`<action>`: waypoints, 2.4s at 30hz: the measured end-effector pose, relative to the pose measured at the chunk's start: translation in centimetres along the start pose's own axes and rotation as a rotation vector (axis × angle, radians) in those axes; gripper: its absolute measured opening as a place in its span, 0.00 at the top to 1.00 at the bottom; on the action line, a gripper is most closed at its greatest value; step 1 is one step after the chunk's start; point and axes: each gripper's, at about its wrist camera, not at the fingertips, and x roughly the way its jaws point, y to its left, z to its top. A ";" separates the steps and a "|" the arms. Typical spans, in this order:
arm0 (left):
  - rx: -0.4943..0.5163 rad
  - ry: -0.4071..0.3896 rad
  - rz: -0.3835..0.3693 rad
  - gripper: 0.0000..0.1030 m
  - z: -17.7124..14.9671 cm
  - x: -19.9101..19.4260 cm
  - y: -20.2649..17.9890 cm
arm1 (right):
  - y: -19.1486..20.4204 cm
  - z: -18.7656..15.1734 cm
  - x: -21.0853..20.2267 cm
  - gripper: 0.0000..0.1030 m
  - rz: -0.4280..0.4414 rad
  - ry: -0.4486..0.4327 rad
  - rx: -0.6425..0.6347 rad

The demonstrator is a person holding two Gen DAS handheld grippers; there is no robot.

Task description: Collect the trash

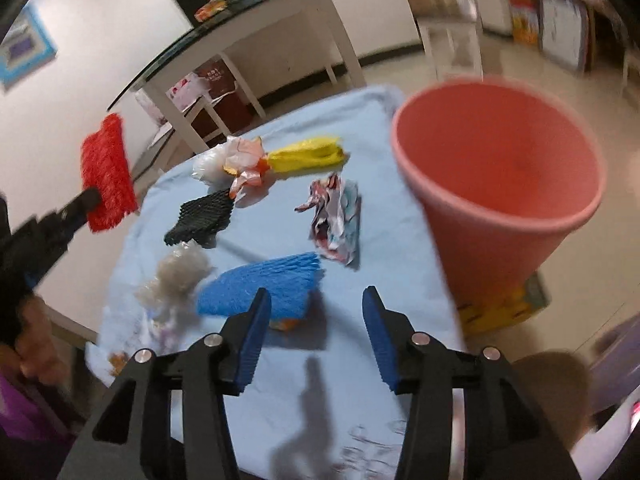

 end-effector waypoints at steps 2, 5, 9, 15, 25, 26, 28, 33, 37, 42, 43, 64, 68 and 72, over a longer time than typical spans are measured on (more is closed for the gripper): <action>-0.003 0.003 -0.001 0.89 -0.1 0.1 0.0 | 0.8 0.0 -0.9 0.48 0.020 -0.018 -0.072; -0.007 0.005 -0.003 0.89 -0.2 0.1 0.1 | 3.1 -0.1 -1.2 0.44 0.047 -0.033 -0.221; -0.003 0.011 0.006 0.89 -0.2 0.0 0.1 | 7.1 -1.0 0.5 0.43 0.020 -0.017 -0.447; -0.008 0.018 0.015 0.89 -0.2 -0.1 0.6 | 9.5 -2.0 3.8 0.66 -0.118 -0.020 -0.672; 0.006 0.033 0.012 0.89 0.0 0.9 -0.2 | 3.6 1.9 1.6 1.00 0.127 -0.039 -0.302; 0.009 0.034 0.011 0.89 -0.1 1.0 -0.4 | 3.2 2.2 1.0 1.00 0.145 -0.051 -0.281; 0.021 0.036 0.010 0.89 -0.1 1.1 -0.8 | 2.9 2.4 0.2 1.00 0.146 -0.071 -0.280; 0.026 0.063 0.015 0.89 -0.4 1.8 -1.0 | 5.0 1.3 0.7 0.32 0.120 -0.045 -0.421; 0.024 0.070 0.019 0.89 -0.4 1.9 -1.1 | 6.9 0.6 2.8 0.41 0.086 -0.006 -0.540; 0.027 0.069 0.023 0.89 -0.4 1.9 -1.1 | 7.0 0.6 6.9 0.71 0.038 0.081 -0.577; 0.026 0.069 0.025 0.89 -0.4 1.9 -1.1 | 6.9 0.6 7.5 0.77 0.039 0.094 -0.580; 0.093 0.075 -0.070 0.89 1.0 5.2 -5.7 | -4.6 8.9 -2.7 0.94 0.185 -0.257 0.056; 0.140 0.084 -0.115 0.89 1.3 7.1 -8.9 | -8.1 9.4 -3.7 0.94 0.137 -0.295 0.160; 0.190 0.111 -0.133 0.89 1.1 9.5 -12.1 | -10.9 9.4 -3.8 0.94 0.092 -0.312 0.240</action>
